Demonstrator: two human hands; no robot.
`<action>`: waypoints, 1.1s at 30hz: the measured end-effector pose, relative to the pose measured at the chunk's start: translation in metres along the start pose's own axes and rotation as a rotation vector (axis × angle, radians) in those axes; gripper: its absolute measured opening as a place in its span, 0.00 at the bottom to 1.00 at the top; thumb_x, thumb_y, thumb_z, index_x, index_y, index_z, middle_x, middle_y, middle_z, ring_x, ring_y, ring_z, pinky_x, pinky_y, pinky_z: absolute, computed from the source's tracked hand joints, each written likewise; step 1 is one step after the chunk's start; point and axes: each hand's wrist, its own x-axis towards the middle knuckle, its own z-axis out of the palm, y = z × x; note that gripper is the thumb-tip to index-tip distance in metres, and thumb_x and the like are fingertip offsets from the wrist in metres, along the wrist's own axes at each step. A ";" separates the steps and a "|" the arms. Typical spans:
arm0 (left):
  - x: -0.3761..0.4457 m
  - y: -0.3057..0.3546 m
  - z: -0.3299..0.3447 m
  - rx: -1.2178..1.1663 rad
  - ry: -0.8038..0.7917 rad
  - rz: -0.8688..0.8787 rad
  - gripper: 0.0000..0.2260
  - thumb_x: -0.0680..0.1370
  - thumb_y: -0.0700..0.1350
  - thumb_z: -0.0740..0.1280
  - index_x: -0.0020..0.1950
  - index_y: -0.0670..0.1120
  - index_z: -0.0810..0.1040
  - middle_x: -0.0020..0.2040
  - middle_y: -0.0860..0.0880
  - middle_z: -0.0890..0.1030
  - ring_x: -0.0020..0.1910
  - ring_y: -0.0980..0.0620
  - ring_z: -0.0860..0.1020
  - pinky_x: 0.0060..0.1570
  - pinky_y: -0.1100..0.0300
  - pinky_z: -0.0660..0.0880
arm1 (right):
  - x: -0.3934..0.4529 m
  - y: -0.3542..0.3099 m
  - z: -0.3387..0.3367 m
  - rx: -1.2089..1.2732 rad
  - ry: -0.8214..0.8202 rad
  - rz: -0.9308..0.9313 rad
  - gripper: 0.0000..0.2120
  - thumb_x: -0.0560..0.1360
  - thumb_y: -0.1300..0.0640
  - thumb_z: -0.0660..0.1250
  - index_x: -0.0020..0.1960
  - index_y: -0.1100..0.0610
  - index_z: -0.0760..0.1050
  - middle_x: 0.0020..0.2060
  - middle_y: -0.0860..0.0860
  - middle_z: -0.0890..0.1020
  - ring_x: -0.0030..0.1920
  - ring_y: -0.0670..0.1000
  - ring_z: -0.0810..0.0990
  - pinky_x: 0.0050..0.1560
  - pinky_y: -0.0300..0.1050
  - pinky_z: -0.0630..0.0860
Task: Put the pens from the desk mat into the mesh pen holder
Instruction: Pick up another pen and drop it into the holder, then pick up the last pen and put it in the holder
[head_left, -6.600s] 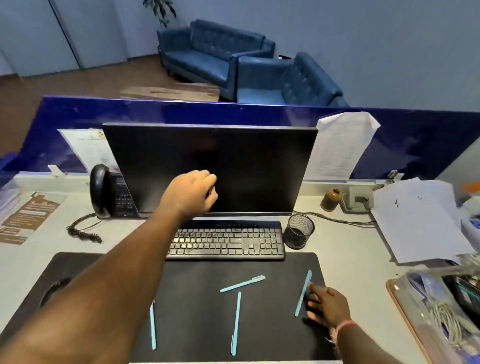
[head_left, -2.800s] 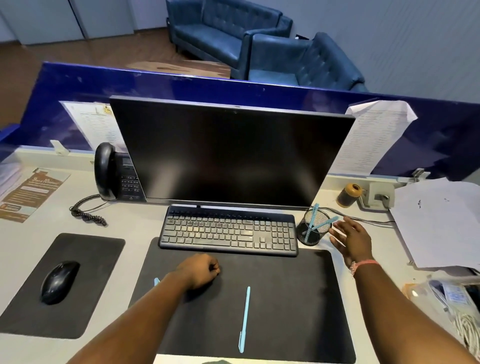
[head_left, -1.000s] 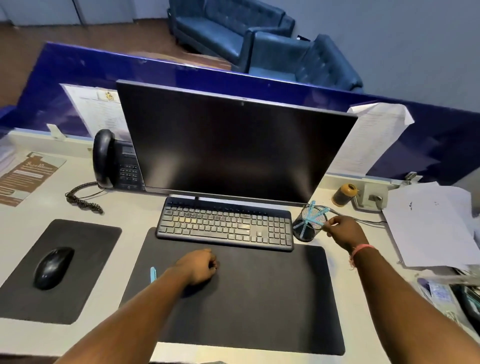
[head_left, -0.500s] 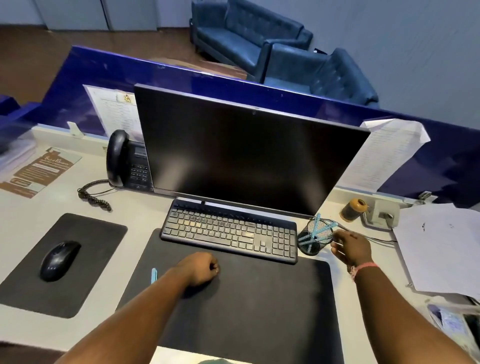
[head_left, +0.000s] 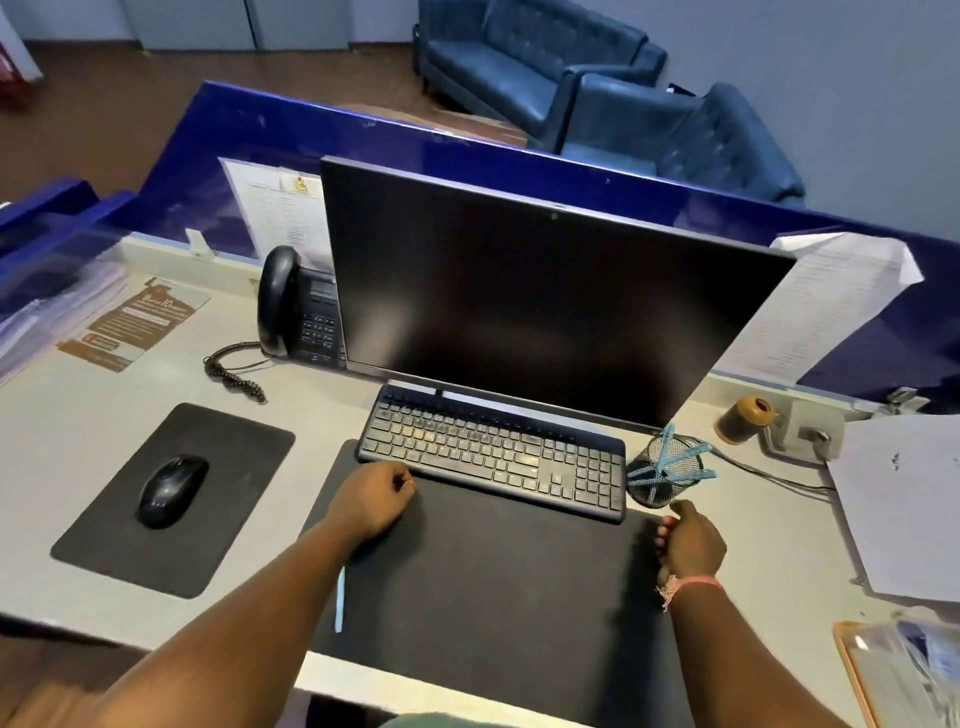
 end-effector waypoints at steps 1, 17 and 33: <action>-0.003 -0.005 -0.005 0.000 0.065 -0.023 0.08 0.79 0.49 0.65 0.43 0.48 0.81 0.39 0.49 0.83 0.40 0.48 0.80 0.43 0.53 0.76 | -0.004 0.005 0.006 -0.021 -0.040 0.012 0.09 0.75 0.54 0.65 0.39 0.57 0.79 0.32 0.54 0.77 0.29 0.52 0.71 0.31 0.45 0.68; -0.028 -0.091 -0.041 -1.200 0.087 -0.593 0.24 0.84 0.60 0.52 0.63 0.42 0.73 0.57 0.38 0.81 0.60 0.40 0.78 0.68 0.44 0.70 | -0.157 0.093 0.142 -1.126 -1.268 -0.402 0.13 0.74 0.52 0.66 0.59 0.46 0.77 0.44 0.49 0.84 0.40 0.49 0.81 0.44 0.44 0.77; -0.033 -0.103 -0.034 -1.317 0.086 -0.569 0.34 0.81 0.66 0.50 0.70 0.39 0.71 0.64 0.36 0.79 0.67 0.40 0.77 0.68 0.46 0.71 | -0.217 0.088 0.187 -1.648 -1.357 -1.751 0.13 0.81 0.56 0.59 0.64 0.54 0.73 0.60 0.61 0.75 0.53 0.64 0.79 0.40 0.51 0.71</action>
